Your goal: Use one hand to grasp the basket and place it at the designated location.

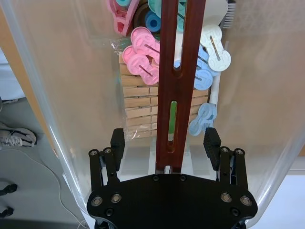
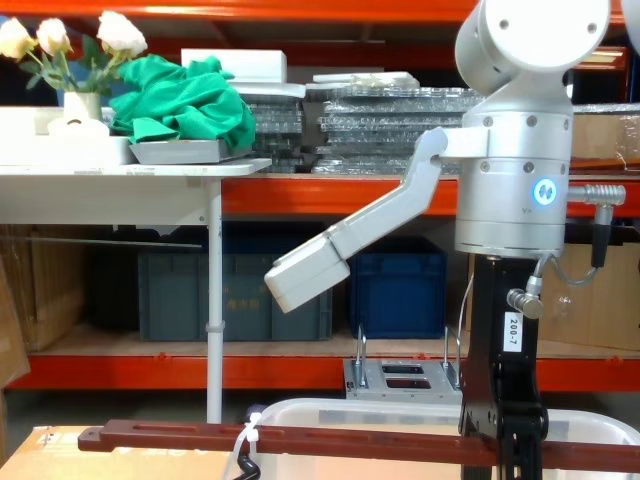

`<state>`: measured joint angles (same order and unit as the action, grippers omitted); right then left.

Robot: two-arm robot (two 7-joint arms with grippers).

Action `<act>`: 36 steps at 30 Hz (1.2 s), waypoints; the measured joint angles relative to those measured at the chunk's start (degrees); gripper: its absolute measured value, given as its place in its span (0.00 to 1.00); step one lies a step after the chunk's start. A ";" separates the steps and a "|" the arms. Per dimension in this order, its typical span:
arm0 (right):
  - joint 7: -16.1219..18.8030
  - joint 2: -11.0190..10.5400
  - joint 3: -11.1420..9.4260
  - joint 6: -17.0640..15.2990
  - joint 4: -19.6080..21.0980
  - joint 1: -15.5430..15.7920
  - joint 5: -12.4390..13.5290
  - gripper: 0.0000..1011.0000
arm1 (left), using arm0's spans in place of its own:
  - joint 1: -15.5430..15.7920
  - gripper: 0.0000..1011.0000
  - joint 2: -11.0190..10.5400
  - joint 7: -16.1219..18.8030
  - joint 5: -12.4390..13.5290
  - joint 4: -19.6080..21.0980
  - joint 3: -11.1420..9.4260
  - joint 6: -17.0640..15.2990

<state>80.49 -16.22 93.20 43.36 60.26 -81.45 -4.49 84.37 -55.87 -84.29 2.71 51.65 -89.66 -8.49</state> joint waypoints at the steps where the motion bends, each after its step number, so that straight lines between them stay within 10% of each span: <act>1: 0.00 -0.01 0.00 -0.02 0.03 0.01 -0.02 0.99 | 0.00 0.00 0.00 0.00 0.00 0.00 0.00 0.00; 14: 0.06 -0.05 0.15 -1.02 0.57 -0.09 -0.46 0.94 | 0.00 0.00 0.00 0.00 0.00 0.00 0.00 0.00; 36: 0.02 -0.11 0.09 -0.75 0.48 -0.09 -0.46 0.32 | 0.00 0.00 0.00 0.00 0.00 0.00 0.00 0.00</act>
<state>80.51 -16.33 93.29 42.61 60.74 -81.54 -4.96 84.37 -55.87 -84.29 2.71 51.66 -89.66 -8.49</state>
